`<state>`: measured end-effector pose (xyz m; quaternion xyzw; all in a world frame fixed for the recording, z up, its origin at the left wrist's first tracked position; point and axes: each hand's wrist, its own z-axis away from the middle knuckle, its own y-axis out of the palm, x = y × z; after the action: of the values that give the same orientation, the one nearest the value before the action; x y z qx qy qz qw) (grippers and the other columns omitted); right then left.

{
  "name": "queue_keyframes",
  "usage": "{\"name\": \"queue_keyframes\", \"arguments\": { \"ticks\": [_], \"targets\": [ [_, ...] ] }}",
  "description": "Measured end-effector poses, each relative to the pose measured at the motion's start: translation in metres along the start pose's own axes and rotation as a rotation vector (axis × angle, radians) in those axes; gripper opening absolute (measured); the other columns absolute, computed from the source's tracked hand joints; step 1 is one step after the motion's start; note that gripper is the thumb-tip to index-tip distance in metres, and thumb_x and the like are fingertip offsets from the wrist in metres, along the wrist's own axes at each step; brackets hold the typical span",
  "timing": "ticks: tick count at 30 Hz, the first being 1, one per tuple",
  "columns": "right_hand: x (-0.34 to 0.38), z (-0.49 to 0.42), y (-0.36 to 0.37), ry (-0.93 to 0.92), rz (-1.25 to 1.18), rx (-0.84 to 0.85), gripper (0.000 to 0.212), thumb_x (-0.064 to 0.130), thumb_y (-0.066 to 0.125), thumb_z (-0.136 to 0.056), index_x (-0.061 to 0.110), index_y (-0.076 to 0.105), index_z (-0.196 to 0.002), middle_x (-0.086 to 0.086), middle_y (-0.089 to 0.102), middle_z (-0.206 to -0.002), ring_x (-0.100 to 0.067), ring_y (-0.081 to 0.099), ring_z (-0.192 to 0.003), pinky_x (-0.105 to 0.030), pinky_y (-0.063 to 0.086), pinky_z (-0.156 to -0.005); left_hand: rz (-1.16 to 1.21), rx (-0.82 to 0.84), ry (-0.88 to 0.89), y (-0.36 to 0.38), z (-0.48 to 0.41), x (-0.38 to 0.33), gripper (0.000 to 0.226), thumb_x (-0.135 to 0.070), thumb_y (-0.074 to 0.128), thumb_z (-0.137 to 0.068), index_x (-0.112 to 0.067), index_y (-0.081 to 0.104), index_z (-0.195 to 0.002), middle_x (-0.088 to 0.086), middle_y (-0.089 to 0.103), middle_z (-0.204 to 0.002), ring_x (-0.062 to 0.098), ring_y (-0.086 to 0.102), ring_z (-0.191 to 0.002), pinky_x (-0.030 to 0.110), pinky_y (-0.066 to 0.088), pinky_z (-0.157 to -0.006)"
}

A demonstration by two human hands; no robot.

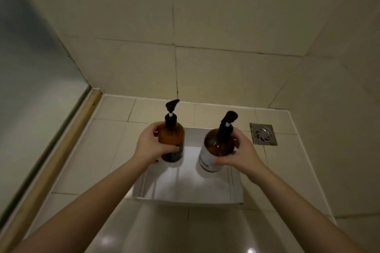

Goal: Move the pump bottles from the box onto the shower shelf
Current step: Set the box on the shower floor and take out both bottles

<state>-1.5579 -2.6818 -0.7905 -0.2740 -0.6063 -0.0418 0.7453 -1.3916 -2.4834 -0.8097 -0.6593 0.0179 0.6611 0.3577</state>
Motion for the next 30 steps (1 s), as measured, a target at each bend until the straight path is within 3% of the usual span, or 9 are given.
{"name": "queue_keyframes", "arguments": {
  "ticks": [4, 10, 12, 16, 20, 26, 30],
  "targets": [
    [0.04, -0.007, -0.025, -0.071, -0.028, -0.048, 0.07, 0.025, 0.087, -0.051, 0.057, 0.054, -0.103, 0.025, 0.057, -0.113, 0.0, 0.051, -0.11, -0.022, 0.044, -0.082, 0.116, -0.029, 0.02, -0.04, 0.005, -0.034, 0.074, -0.015, 0.088, -0.051, -0.029, 0.052, -0.114, -0.012, 0.055, -0.111, 0.011, 0.052, -0.104, 0.024, 0.045, -0.08],
    [0.087, -0.017, -0.052, -0.163, 0.007, -0.053, 0.071, 0.019, 0.088, -0.056, 0.04, 0.055, -0.115, 0.014, 0.061, -0.116, -0.009, 0.056, -0.111, -0.032, 0.047, -0.093, 0.21, -0.093, 0.078, -0.08, 0.003, -0.079, 0.071, -0.013, 0.088, -0.048, -0.032, 0.054, -0.108, -0.017, 0.06, -0.101, -0.009, 0.061, -0.083, 0.006, 0.047, -0.055],
    [0.096, -0.018, -0.056, -0.192, 0.03, -0.049, 0.069, 0.02, 0.088, -0.057, 0.036, 0.056, -0.115, 0.014, 0.062, -0.114, -0.007, 0.057, -0.108, -0.028, 0.048, -0.09, 0.224, -0.102, 0.082, -0.088, 0.003, -0.087, 0.073, -0.015, 0.088, -0.048, -0.031, 0.054, -0.111, -0.017, 0.061, -0.102, -0.006, 0.061, -0.086, 0.011, 0.047, -0.061],
    [0.108, -0.02, -0.058, -0.214, 0.042, -0.055, 0.062, 0.023, 0.087, -0.056, 0.045, 0.055, -0.104, 0.019, 0.061, -0.109, 0.003, 0.056, -0.102, -0.018, 0.044, -0.079, 0.206, -0.133, 0.115, -0.098, 0.006, -0.094, 0.078, -0.028, 0.088, -0.045, -0.033, 0.054, -0.115, -0.019, 0.062, -0.104, -0.007, 0.057, -0.091, 0.013, 0.044, -0.067],
    [0.111, -0.023, -0.059, -0.214, 0.072, -0.058, 0.064, 0.03, 0.088, -0.054, 0.047, 0.054, -0.105, 0.02, 0.061, -0.11, 0.001, 0.056, -0.104, -0.021, 0.046, -0.082, 0.216, -0.153, 0.133, -0.103, 0.007, -0.098, 0.086, -0.042, 0.083, -0.035, -0.032, 0.055, -0.116, -0.018, 0.062, -0.106, -0.003, 0.057, -0.095, 0.019, 0.045, -0.072],
    [0.126, -0.03, -0.066, -0.222, 0.063, -0.082, 0.06, 0.029, 0.088, -0.052, 0.05, 0.056, -0.098, 0.032, 0.065, -0.096, 0.016, 0.057, -0.095, -0.003, 0.047, -0.066, 0.196, -0.145, 0.117, -0.108, 0.004, -0.113, 0.078, -0.029, 0.087, -0.043, -0.037, 0.055, -0.113, -0.018, 0.062, -0.106, -0.003, 0.056, -0.094, 0.017, 0.045, -0.07],
    [0.155, -0.038, -0.082, -0.242, 0.058, -0.078, 0.064, 0.023, 0.088, -0.054, 0.04, 0.057, -0.108, 0.016, 0.064, -0.109, -0.001, 0.059, -0.103, -0.02, 0.048, -0.08, 0.192, -0.118, 0.118, -0.118, -0.003, -0.141, 0.085, -0.032, 0.087, -0.041, -0.031, 0.054, -0.12, -0.013, 0.061, -0.11, 0.005, 0.057, -0.097, 0.025, 0.047, -0.078]
  ]
}}
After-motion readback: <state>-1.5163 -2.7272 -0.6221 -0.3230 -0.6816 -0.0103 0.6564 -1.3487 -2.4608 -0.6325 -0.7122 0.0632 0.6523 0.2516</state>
